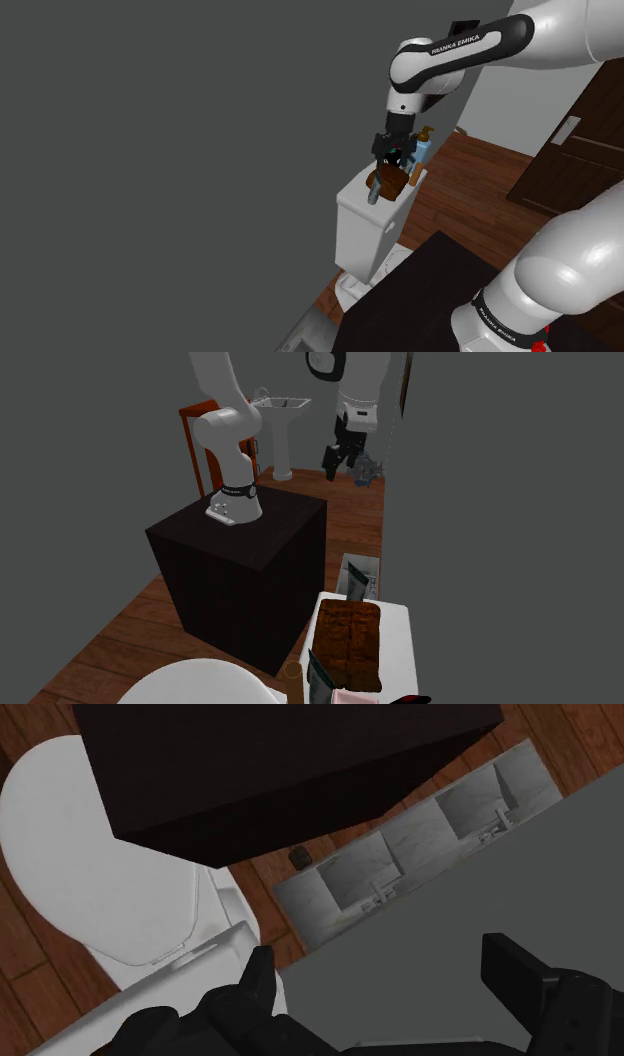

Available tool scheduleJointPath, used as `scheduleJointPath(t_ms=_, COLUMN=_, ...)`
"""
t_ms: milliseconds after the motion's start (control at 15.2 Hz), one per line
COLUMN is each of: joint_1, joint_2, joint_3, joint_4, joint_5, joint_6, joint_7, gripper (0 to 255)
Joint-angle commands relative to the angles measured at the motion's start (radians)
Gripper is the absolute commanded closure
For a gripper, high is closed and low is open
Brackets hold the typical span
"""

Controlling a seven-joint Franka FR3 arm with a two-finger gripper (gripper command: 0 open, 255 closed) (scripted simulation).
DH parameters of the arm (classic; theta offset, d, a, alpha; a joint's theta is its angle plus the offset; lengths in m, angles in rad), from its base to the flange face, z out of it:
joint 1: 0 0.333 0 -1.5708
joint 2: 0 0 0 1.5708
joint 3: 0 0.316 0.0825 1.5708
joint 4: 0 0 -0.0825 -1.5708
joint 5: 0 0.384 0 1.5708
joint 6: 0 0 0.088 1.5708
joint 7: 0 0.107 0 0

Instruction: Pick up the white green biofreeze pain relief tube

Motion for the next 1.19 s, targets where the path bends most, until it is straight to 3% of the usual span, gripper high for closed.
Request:
scheduleJointPath(t_ms=0, joint_1=-0.013, joint_2=0.075, joint_3=-0.013, joint_4=0.035, joint_5=0.005, joint_6=0.033, joint_7=0.012, gripper=0)
scheduleJointPath(t_ms=528, joint_1=-0.065, joint_2=0.365, joint_3=-0.064, joint_4=0.205, joint_5=0.044, joint_6=0.117, joint_7=0.053, gripper=0)
scheduleJointPath(t_ms=1122, joint_1=-0.142, joint_2=0.670, joint_3=-0.106, joint_4=0.440, joint_5=0.108, joint_6=0.144, joint_7=0.093, gripper=0)
